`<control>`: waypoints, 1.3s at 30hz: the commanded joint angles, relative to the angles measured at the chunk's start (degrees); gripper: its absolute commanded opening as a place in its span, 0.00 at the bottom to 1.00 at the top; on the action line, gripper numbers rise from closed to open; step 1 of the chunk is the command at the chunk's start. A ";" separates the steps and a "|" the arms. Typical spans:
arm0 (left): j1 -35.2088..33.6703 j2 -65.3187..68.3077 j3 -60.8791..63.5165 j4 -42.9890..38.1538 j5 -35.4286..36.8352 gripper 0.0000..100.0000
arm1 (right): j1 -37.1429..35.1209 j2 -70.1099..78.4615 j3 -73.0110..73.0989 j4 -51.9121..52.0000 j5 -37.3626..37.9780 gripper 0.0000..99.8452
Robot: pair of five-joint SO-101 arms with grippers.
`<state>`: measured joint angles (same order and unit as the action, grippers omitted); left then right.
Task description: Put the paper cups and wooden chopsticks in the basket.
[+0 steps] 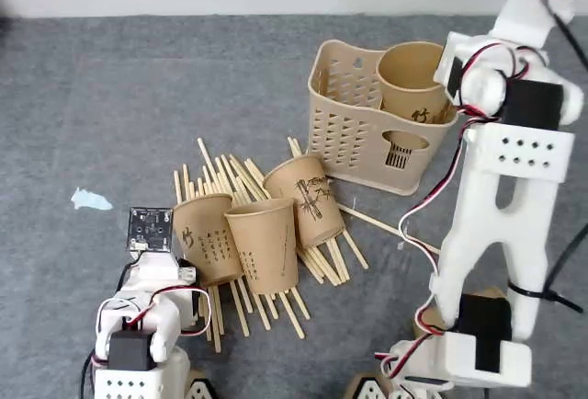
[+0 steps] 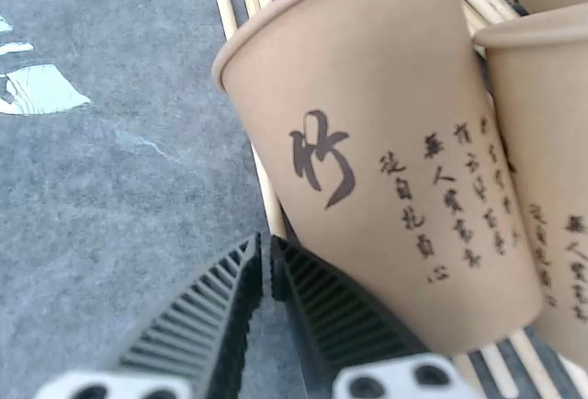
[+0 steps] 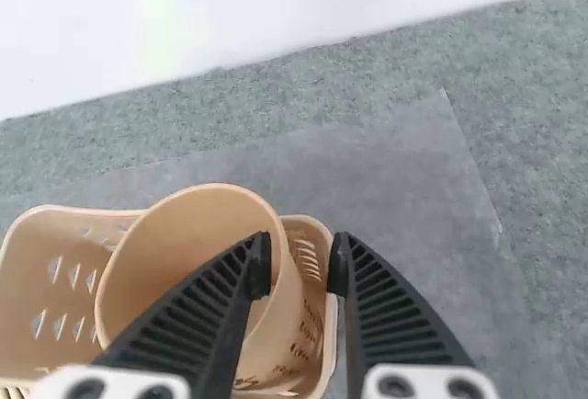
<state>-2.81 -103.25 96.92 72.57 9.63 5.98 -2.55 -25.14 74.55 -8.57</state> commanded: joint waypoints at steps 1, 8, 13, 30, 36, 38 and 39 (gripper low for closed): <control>0.26 -0.97 -0.48 -0.26 0.44 0.01 | 0.22 -5.67 -2.81 3.30 -0.53 0.11; 0.26 -0.97 -0.48 -0.26 0.44 0.01 | 1.71 -11.56 -2.73 25.98 -0.44 0.11; 0.26 -0.97 -0.48 -0.26 0.44 0.01 | 10.59 -12.70 5.71 28.26 1.41 0.08; 0.26 -0.97 -0.48 -0.26 0.44 0.01 | 25.19 -12.79 38.15 28.35 18.02 0.02; 0.26 -0.97 -0.48 -0.26 0.44 0.01 | 30.64 -13.23 40.00 28.35 25.93 0.02; 0.26 -0.97 -0.48 -0.26 0.44 0.01 | 31.96 -13.23 40.00 28.35 28.22 0.07; 0.26 -0.97 -0.48 -0.26 0.44 0.01 | 32.92 -13.23 40.00 28.35 29.19 0.09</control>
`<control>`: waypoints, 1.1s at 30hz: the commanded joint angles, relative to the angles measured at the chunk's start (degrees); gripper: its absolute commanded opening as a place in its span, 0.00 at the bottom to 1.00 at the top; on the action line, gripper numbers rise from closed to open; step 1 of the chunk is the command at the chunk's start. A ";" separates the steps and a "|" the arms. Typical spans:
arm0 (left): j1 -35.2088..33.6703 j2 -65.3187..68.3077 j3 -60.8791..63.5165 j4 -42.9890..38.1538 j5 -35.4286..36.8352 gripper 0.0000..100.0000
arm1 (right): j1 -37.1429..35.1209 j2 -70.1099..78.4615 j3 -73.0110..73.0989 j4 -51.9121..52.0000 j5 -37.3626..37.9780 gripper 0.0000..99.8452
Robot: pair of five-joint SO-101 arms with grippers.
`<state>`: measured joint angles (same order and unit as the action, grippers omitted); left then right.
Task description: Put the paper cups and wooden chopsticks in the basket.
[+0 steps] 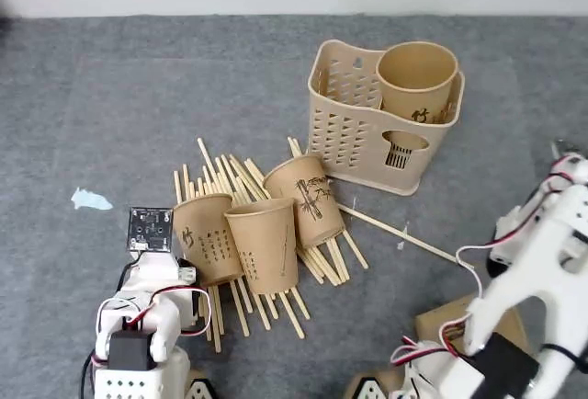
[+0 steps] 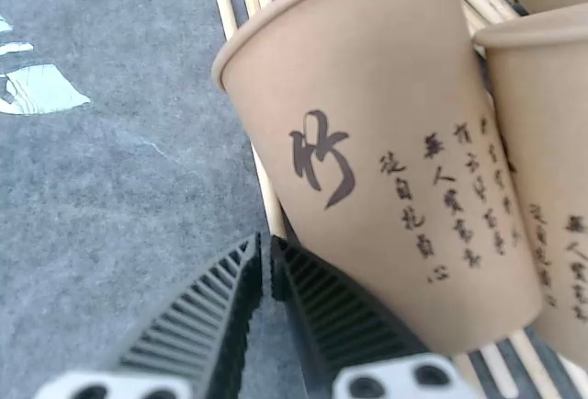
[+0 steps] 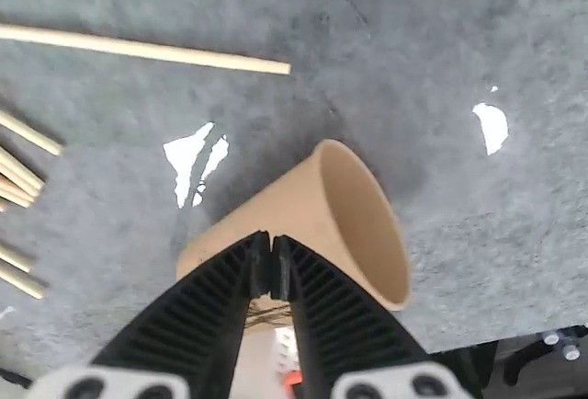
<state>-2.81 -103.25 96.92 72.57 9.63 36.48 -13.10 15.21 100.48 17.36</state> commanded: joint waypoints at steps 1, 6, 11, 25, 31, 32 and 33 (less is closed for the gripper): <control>0.26 -0.97 -0.48 -0.26 0.44 0.01 | 3.21 -2.59 -0.35 2.42 4.22 0.11; 0.26 -0.97 -0.48 -0.26 0.44 0.01 | 4.79 -2.07 0.18 2.42 7.74 0.12; 0.26 -0.97 -0.48 -0.26 0.44 0.01 | 4.79 -2.07 3.96 2.33 9.14 0.12; 0.26 -0.97 -0.48 -0.26 0.44 0.01 | 6.81 -2.07 5.19 -2.77 9.49 0.12; 0.26 -0.97 -0.48 -0.26 0.44 0.01 | 8.92 -2.15 3.52 -2.68 10.29 0.12; 0.26 -0.97 -0.48 -0.26 0.44 0.01 | 9.10 -2.07 3.69 -2.59 10.81 0.12; 0.26 -0.97 -0.48 -0.26 0.44 0.01 | 9.10 -2.07 4.31 -2.51 11.34 0.12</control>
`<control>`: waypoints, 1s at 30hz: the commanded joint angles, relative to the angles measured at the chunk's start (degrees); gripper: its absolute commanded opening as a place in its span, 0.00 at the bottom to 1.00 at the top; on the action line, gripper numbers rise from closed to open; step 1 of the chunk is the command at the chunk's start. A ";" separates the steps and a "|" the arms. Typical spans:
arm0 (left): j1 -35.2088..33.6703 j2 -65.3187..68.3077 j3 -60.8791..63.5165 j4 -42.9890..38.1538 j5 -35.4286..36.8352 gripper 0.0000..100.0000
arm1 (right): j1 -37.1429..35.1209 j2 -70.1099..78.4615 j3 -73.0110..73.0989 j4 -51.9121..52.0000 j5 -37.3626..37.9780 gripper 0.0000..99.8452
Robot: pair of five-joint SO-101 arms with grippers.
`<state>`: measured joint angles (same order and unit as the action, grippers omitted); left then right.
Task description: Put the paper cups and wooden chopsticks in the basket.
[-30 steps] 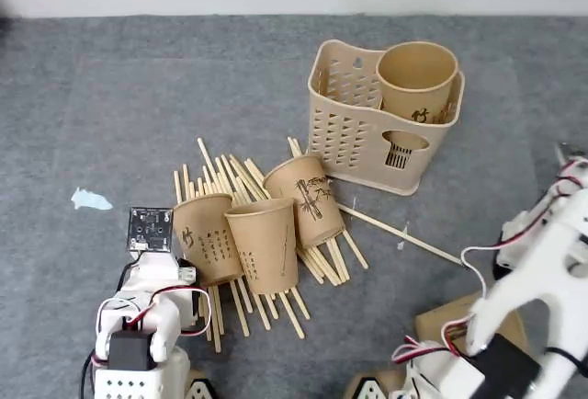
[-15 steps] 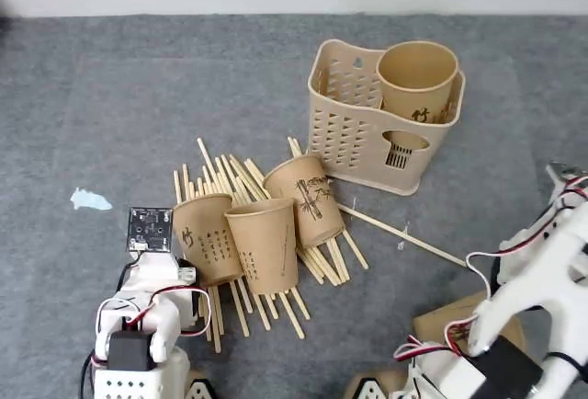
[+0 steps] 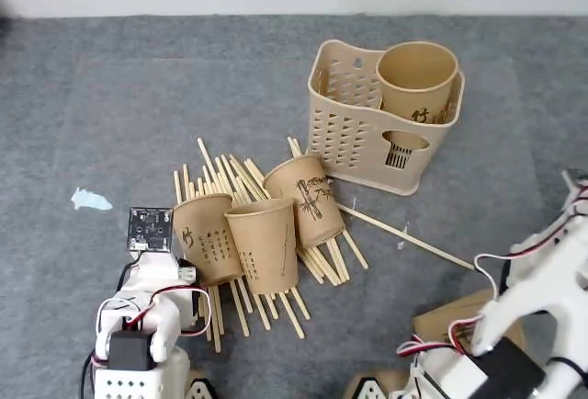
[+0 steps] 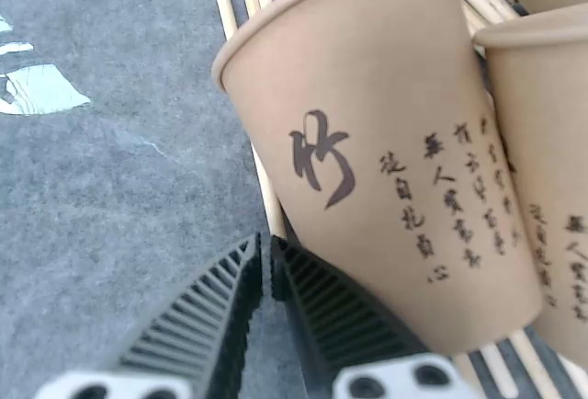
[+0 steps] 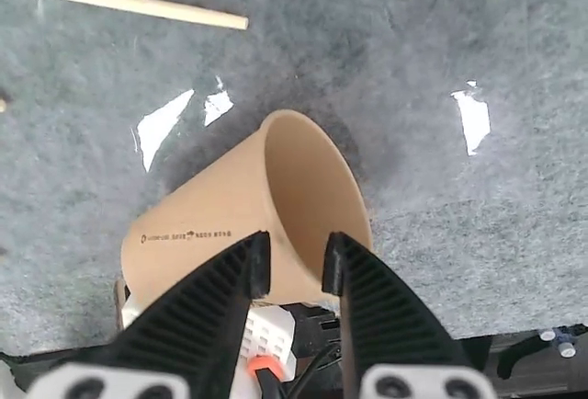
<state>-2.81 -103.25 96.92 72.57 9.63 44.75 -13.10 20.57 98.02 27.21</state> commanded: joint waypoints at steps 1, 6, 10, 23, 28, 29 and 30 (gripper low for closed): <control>0.26 -0.97 -0.48 -0.26 0.44 0.01 | 0.84 -2.07 -0.18 0.04 1.76 0.12; 0.26 -0.97 -0.48 -0.26 0.44 0.01 | 0.66 -2.07 4.57 0.13 4.22 0.12; 0.26 -0.97 -0.48 -0.26 0.44 0.01 | -1.54 -2.07 7.74 1.19 4.57 0.10; 0.26 -0.97 -0.48 -0.26 0.44 0.01 | -4.09 -2.77 -5.36 4.53 4.22 0.01; 0.26 -0.97 -0.48 -0.26 0.44 0.01 | -4.18 -2.77 -11.34 4.62 4.22 0.01; 0.26 -0.97 -0.48 -0.26 0.44 0.01 | -4.18 -2.77 -12.75 4.62 4.22 0.01; 0.26 -0.97 -0.48 -0.26 0.44 0.01 | -4.18 -2.77 -14.07 4.62 4.22 0.01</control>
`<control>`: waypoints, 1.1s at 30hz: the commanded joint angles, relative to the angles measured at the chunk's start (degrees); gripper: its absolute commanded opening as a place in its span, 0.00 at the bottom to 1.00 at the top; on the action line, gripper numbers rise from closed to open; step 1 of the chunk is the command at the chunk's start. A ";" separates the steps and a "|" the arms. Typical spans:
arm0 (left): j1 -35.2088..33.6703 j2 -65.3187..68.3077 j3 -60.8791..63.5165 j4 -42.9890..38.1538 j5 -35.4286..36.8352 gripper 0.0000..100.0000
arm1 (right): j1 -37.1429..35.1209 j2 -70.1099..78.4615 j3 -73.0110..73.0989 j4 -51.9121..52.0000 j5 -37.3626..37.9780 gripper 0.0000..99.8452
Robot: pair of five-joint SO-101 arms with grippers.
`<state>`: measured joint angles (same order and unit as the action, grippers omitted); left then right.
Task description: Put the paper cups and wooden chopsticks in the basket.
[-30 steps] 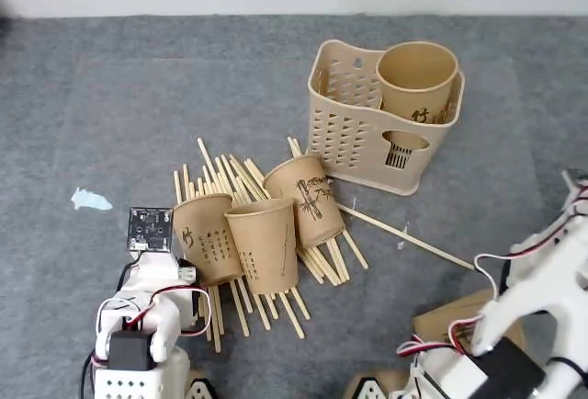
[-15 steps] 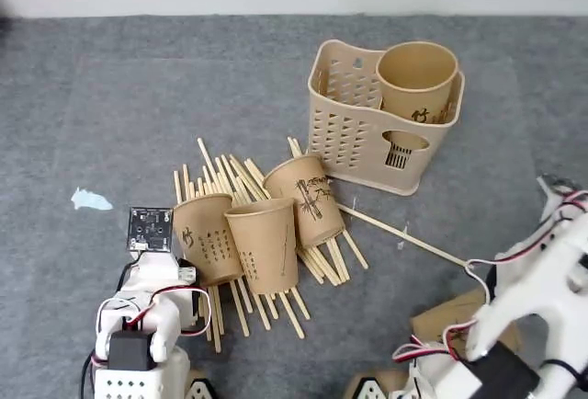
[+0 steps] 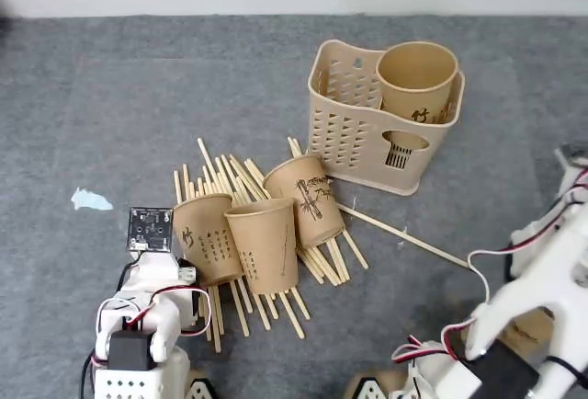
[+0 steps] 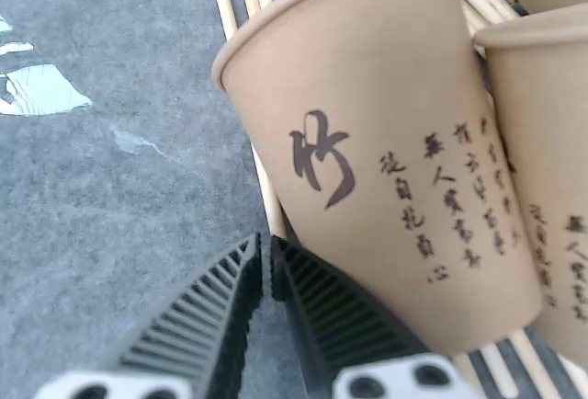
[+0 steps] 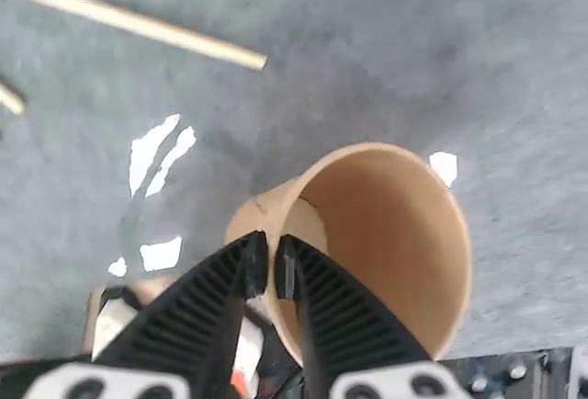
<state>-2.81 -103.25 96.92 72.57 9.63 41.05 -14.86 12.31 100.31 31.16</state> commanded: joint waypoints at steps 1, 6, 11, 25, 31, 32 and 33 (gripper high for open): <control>0.26 -0.97 -0.48 -0.26 0.44 0.01 | -0.48 -1.01 -7.21 2.33 0.35 0.01; 0.26 -0.97 -0.48 -0.26 0.44 0.01 | -2.24 -1.10 -16.09 2.33 0.18 0.01; 0.26 -0.97 -0.48 -0.26 0.44 0.01 | -9.01 -3.56 -27.96 2.07 0.09 0.01; 0.26 -0.97 -0.48 -0.26 0.44 0.01 | -34.68 -8.22 -46.42 -18.77 -9.23 0.01; 0.26 -0.97 -0.48 -0.26 0.44 0.01 | -42.07 -8.13 -41.14 -30.90 -8.97 0.01; 0.26 -0.97 -0.48 -0.26 0.44 0.01 | -43.21 -8.13 -39.38 -32.31 -8.88 0.01; 0.26 -0.97 -0.48 -0.26 0.44 0.01 | -44.26 -8.13 -37.36 -33.63 -8.79 0.01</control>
<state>-2.81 -103.25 96.92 72.57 9.63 -0.53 -21.80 -28.31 71.21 22.55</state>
